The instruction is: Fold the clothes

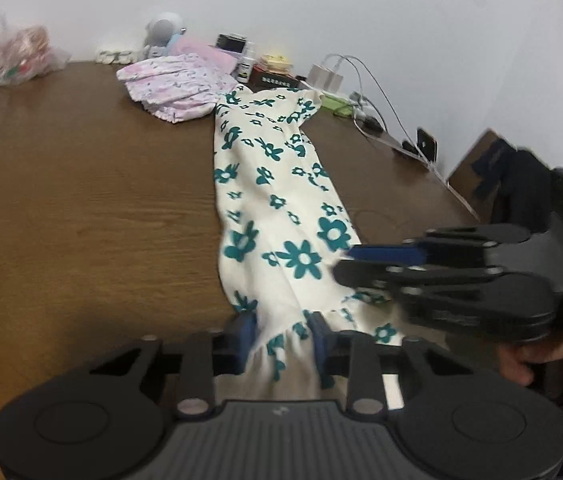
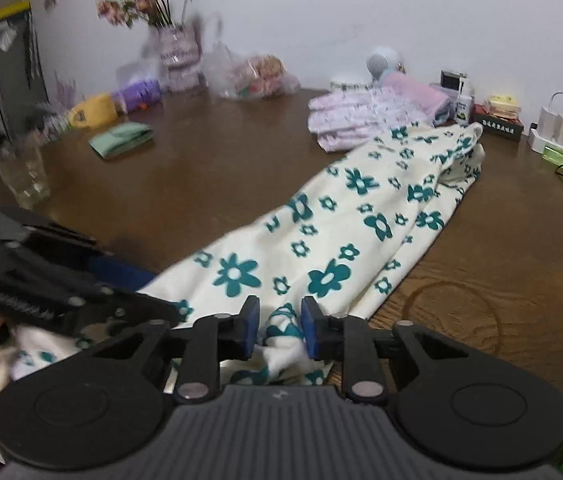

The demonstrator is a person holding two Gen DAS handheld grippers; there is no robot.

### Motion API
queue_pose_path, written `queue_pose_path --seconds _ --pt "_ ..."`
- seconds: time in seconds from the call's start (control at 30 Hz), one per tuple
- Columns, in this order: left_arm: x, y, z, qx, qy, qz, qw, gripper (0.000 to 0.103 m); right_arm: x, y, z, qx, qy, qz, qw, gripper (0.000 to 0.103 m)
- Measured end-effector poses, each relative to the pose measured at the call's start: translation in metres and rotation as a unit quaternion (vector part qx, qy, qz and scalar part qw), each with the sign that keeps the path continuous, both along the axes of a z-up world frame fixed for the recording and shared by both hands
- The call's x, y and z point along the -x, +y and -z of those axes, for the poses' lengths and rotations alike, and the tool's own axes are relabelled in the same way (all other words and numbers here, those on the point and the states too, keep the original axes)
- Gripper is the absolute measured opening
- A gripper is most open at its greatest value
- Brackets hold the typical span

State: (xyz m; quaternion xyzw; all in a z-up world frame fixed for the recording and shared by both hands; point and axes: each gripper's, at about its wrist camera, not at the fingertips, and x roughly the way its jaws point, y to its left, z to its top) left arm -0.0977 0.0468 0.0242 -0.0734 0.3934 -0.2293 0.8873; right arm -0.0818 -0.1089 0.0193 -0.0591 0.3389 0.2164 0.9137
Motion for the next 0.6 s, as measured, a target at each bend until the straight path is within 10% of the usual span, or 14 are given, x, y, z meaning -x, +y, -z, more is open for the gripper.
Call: queue_pose_path --seconds 0.27,0.4,0.6 --pt "0.033 -0.020 -0.004 -0.022 -0.043 0.040 0.9980 0.042 -0.002 -0.015 0.001 0.028 -0.027 0.043 0.998 0.016" --pt "0.079 0.000 -0.007 -0.045 -0.094 0.091 0.9904 0.061 0.072 -0.053 -0.025 -0.039 -0.070 -0.020 0.997 0.053" --pt "0.124 0.027 0.004 -0.061 -0.080 0.071 0.9924 0.068 0.156 -0.087 -0.013 -0.007 -0.046 -0.030 0.998 0.055"
